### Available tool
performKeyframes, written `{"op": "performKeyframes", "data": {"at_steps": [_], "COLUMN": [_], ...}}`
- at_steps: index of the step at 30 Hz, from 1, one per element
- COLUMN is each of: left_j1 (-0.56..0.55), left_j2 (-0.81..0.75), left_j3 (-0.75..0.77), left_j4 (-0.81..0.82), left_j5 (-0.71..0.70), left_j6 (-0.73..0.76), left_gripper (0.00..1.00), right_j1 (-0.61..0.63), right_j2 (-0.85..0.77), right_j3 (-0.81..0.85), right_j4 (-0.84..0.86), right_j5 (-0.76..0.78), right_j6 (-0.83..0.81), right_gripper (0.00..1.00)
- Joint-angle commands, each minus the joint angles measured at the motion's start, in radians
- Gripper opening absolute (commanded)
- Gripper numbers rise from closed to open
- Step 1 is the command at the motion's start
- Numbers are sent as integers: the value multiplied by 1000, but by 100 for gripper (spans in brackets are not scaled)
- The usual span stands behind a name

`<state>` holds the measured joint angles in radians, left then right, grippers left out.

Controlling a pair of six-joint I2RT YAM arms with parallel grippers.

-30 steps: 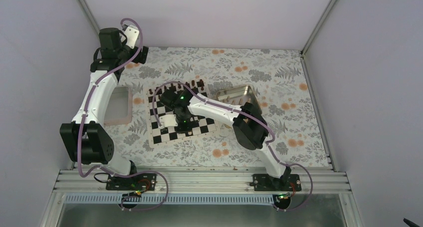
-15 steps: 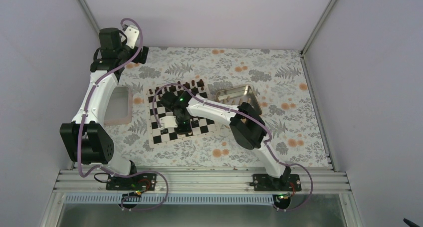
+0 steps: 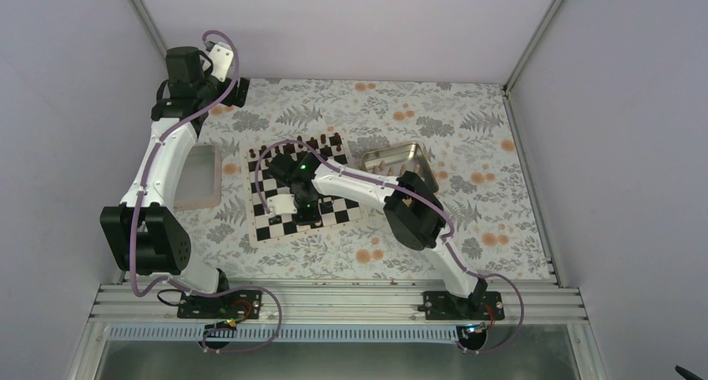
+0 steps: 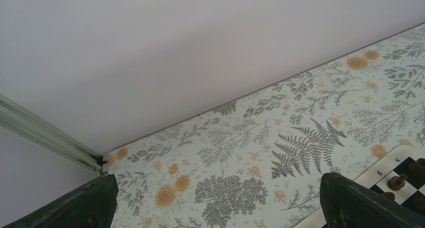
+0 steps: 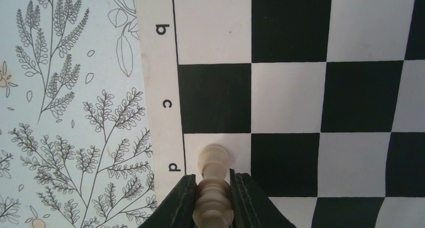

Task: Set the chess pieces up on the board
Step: Place the chess piece on the chessboard.

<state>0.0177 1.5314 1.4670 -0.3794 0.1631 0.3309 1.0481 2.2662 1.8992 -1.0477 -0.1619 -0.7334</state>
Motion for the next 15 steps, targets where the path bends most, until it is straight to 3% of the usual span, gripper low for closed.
{"op": "performKeyframes", "data": {"at_steps": [1, 6, 15], "left_j1": [2, 2, 2], "left_j2": [-15, -13, -14], "left_j3": [-7, -7, -4], "left_j4": [10, 10, 9], "left_j5": [19, 23, 23], "left_j6": [10, 10, 8], "left_gripper": [100, 100, 100], "right_j1": [9, 9, -1], "right_j2": [29, 20, -16], "right_j3": [-2, -1, 51], "right_j4": [1, 12, -11], "right_j5": [1, -3, -11], "right_j6": [2, 9, 23], "right_gripper": [23, 39, 45]}}
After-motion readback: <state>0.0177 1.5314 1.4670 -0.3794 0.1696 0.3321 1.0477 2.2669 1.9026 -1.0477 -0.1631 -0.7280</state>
